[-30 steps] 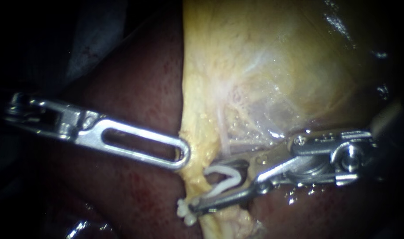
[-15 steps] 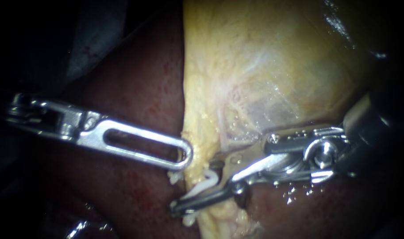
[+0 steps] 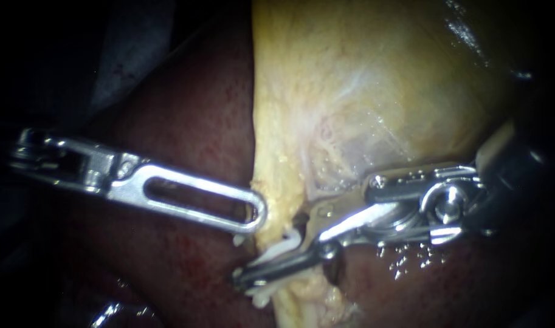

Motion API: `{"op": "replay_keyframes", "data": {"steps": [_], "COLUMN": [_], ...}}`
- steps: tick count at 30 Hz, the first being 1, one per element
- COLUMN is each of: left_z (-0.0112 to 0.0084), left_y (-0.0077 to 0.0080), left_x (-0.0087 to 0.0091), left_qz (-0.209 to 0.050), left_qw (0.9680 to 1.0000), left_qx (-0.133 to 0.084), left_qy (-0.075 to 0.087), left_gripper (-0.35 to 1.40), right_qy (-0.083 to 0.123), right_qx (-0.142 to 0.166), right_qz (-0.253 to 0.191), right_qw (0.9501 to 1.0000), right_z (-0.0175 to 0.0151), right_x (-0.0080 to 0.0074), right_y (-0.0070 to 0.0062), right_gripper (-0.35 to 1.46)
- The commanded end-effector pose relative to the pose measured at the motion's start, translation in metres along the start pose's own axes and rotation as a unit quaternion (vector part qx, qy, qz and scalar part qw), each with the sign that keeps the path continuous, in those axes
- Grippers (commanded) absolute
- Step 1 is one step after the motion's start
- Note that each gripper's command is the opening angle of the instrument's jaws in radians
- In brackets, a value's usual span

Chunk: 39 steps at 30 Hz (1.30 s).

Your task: Clipping third clip left tube

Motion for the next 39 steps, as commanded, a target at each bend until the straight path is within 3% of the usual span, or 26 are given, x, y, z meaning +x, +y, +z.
{"op": "replay_keyframes", "data": {"steps": [1, 12, 14, 18, 21, 39], "left_z": [0.0, 0.0001, 0.0001, 0.0001, 0.0002, 0.0002], "left_y": [0.0, 0.0, 0.0, 0.0001, 0.0001, 0.0001], "left_x": [0.0, 0.0, 0.0, 0.0, 0.0, 0.0], "left_qz": [0.0, 0.0, 0.0, 0.0, 0.0, 0.0], "left_qw": [1.0, 1.0, 1.0, 1.0, 1.0, 1.0], "left_qx": [0.0, 0.0, 0.0, 0.0, 0.0, -0.001], "left_qy": [0.0, 0.0, 0.0, 0.0, 0.0, 0.0], "left_gripper": [-0.35, -0.35, -0.35, -0.35, -0.35, -0.35], "right_qy": [0.001, 0.001, 0.001, 0.003, 0.004, 0.004], "right_qx": [-0.001, 0.0, 0.001, 0.004, 0.005, 0.004], "right_qz": [0.0, 0.001, 0.007, 0.038, 0.055, 0.06], "right_qw": [1.0, 1.0, 1.0, 0.9992, 0.9984, 0.9982], "right_z": [-0.0001, -0.0004, -0.0006, -0.0012, -0.0014, -0.0012], "right_x": [0.0002, 0.0002, 0.0002, 0.0, -0.0002, -0.0004], "right_y": [0.0, -0.0001, -0.0001, -0.0002, -0.0001, -0.0002], "right_gripper": [0.53, 0.48, 0.37, -0.08, -0.26, -0.29]}}
